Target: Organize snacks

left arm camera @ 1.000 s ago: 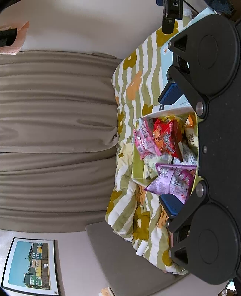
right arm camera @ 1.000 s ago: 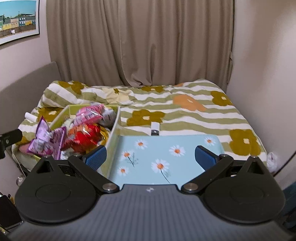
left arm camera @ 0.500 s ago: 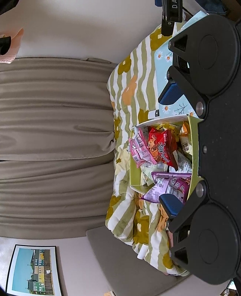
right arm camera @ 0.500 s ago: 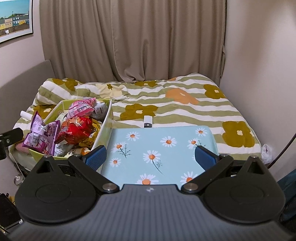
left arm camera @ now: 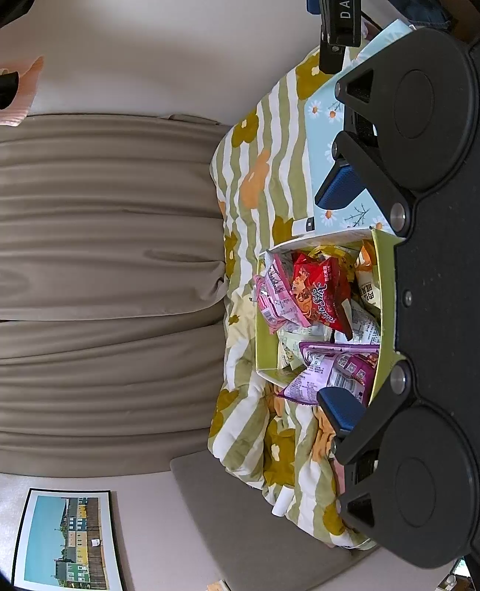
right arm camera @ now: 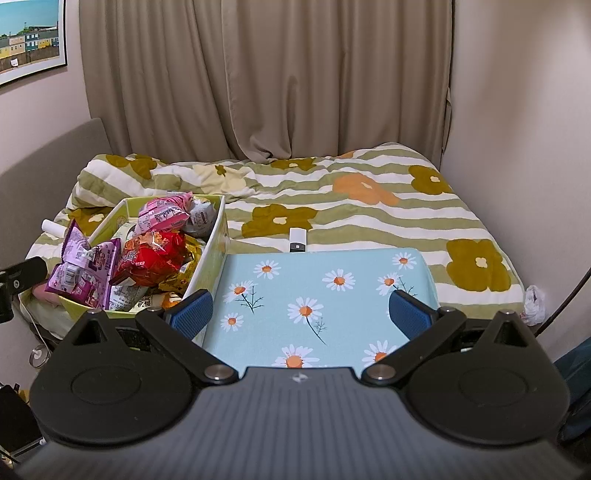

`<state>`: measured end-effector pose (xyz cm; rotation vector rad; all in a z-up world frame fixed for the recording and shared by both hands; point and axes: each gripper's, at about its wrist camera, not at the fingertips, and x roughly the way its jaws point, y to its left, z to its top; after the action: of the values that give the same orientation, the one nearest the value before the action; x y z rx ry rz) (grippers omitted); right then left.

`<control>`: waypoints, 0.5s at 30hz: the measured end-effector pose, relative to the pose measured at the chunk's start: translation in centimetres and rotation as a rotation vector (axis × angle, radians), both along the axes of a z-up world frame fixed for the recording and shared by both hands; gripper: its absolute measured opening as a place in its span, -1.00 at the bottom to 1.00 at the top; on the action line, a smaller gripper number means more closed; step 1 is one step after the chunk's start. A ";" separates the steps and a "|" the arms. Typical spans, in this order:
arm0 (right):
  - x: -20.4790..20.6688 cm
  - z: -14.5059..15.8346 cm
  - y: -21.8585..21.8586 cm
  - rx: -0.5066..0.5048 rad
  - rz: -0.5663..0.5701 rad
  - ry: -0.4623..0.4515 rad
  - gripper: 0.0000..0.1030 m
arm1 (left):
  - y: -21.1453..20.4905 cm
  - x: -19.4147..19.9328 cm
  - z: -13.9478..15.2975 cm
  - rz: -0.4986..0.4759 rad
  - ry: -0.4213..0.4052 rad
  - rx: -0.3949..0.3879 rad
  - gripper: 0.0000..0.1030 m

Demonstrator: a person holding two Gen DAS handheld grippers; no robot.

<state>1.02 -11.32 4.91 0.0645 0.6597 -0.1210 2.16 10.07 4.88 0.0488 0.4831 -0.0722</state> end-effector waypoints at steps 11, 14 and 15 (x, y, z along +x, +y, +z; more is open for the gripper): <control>0.2 -0.2 0.1 0.005 -0.002 0.007 1.00 | 0.1 0.3 0.0 0.002 0.005 0.001 1.00; 0.2 -0.2 0.1 0.005 -0.003 0.007 1.00 | 0.2 0.3 0.0 0.001 0.005 0.001 1.00; 0.2 -0.3 0.2 0.005 -0.003 0.008 1.00 | 0.2 0.3 0.0 0.001 0.005 0.001 1.00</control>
<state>1.21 -11.15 4.66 0.0702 0.6678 -0.1228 2.43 10.24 4.87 0.0495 0.4883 -0.0710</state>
